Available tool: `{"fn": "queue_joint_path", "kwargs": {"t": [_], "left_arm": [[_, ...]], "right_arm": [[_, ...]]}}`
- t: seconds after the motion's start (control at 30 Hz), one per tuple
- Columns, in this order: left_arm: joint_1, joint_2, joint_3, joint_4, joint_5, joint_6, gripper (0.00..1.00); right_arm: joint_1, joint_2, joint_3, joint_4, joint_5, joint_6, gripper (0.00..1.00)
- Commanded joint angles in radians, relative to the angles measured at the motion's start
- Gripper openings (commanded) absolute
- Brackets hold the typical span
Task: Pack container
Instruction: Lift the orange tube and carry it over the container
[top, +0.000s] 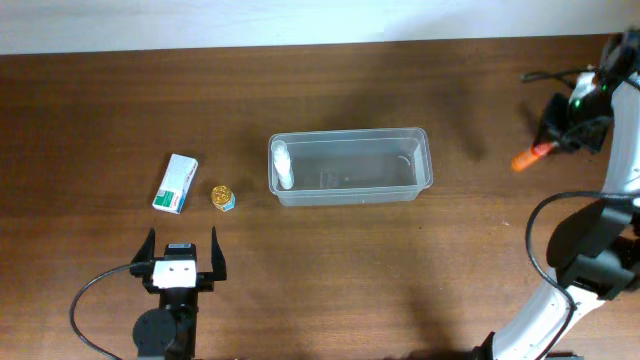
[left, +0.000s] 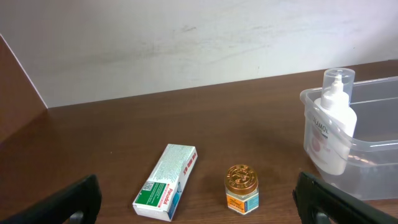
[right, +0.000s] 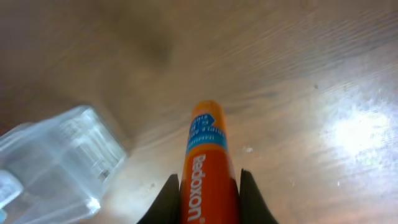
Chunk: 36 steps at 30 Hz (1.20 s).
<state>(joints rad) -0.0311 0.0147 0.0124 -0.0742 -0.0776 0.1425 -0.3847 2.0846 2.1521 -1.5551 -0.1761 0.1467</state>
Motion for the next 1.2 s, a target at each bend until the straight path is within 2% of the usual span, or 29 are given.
{"fn": "queue_joint_path", "kwargs": {"t": [0.0, 0.17, 0.63, 0.83, 1.17], "left_arm": [[0.006, -0.008, -0.003, -0.002, 0.011, 0.017, 0.99], [0.006, -0.008, -0.003, -0.002, 0.011, 0.017, 0.99], [0.006, -0.008, -0.003, -0.002, 0.011, 0.017, 0.99], [0.006, -0.008, -0.003, -0.002, 0.011, 0.017, 0.99], [0.006, -0.008, -0.003, -0.002, 0.011, 0.017, 0.99]], "right_arm": [[0.090, -0.054, 0.188, -0.072, -0.034, -0.012, 0.10], [0.236, -0.060, 0.354, -0.144, -0.031, -0.011, 0.11], [0.715, 0.003, 0.319, -0.075, 0.085, 0.061, 0.15], [0.818, 0.082, 0.259, 0.001, 0.131, 0.107, 0.15], [0.899, 0.195, 0.224, 0.148, 0.132, 0.129, 0.15]]}}
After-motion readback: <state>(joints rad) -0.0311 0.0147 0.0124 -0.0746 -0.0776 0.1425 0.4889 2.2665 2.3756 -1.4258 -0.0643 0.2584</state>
